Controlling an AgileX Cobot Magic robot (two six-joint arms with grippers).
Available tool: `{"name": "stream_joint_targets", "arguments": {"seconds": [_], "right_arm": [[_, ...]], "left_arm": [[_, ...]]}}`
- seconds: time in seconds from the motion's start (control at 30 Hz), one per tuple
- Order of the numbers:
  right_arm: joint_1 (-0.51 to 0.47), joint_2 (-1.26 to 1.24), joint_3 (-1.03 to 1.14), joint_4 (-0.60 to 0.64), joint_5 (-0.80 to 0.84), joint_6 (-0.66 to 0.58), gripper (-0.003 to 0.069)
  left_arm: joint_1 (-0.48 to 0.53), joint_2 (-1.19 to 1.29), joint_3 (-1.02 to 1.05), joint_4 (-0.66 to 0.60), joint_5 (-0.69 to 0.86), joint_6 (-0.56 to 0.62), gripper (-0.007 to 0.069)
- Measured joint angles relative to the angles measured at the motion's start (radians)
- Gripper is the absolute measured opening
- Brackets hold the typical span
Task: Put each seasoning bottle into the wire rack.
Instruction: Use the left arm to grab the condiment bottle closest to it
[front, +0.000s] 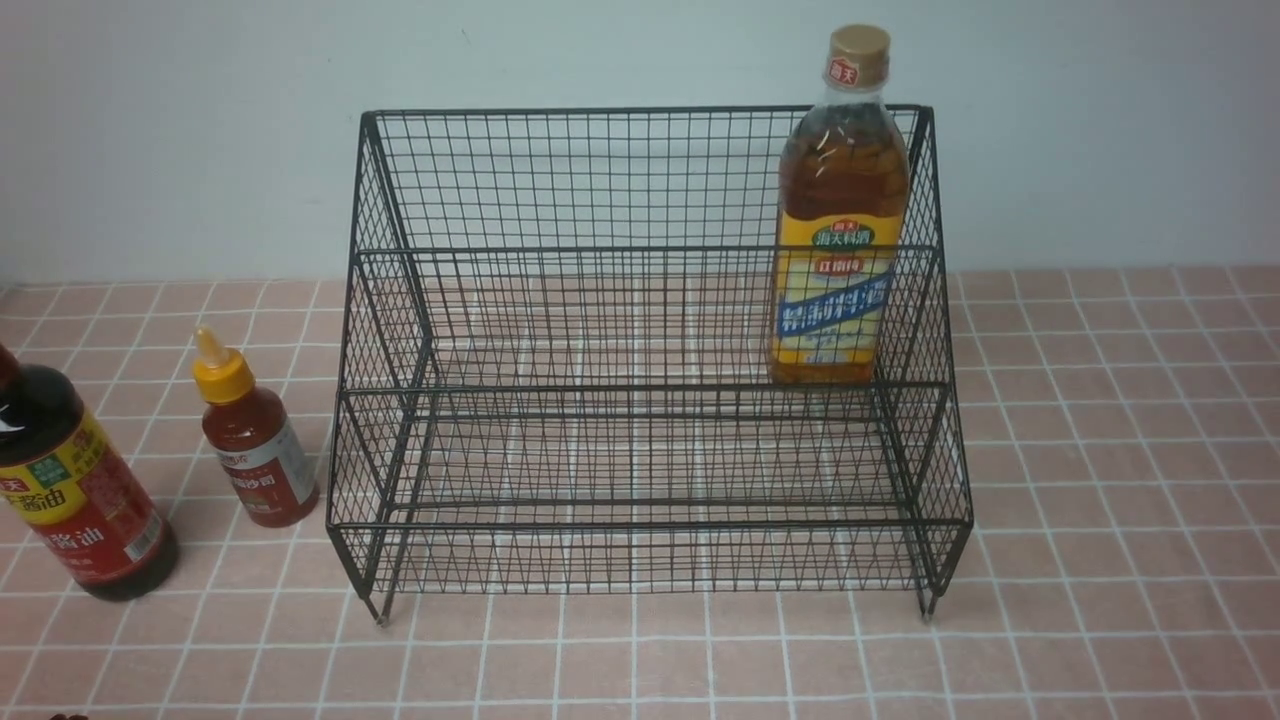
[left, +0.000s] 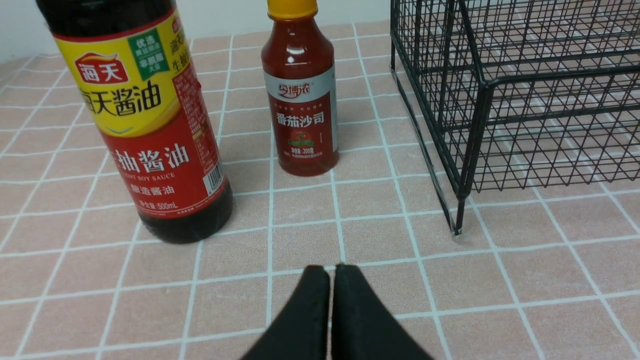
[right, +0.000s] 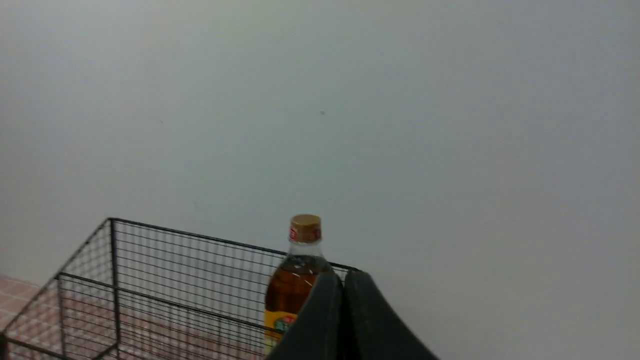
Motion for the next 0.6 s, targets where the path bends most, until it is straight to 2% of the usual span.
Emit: {"name": "stream_joint_targets", "arguments": {"seconds": [0.27, 0.37, 0.43, 0.6], "right_arm": [[-0.221, -0.087, 0.452, 0.0, -0.223, 0.0, -0.0013], [-0.262, -0.151, 0.616, 0.0, -0.248, 0.0, -0.0013], [-0.284, -0.216, 0.691, 0.0, -0.222, 0.0, -0.0013], [-0.316, -0.307, 0.7, 0.0, -0.073, 0.001, -0.0013]], "left_arm": [[0.0, 0.0, 0.0, 0.0, 0.0, 0.0, -0.0007], [0.0, 0.0, 0.0, 0.0, 0.0, 0.0, -0.0007], [0.0, 0.0, 0.0, 0.0, 0.0, 0.0, -0.0007], [0.0, 0.0, 0.0, 0.0, -0.001, 0.0, -0.0007]]}}
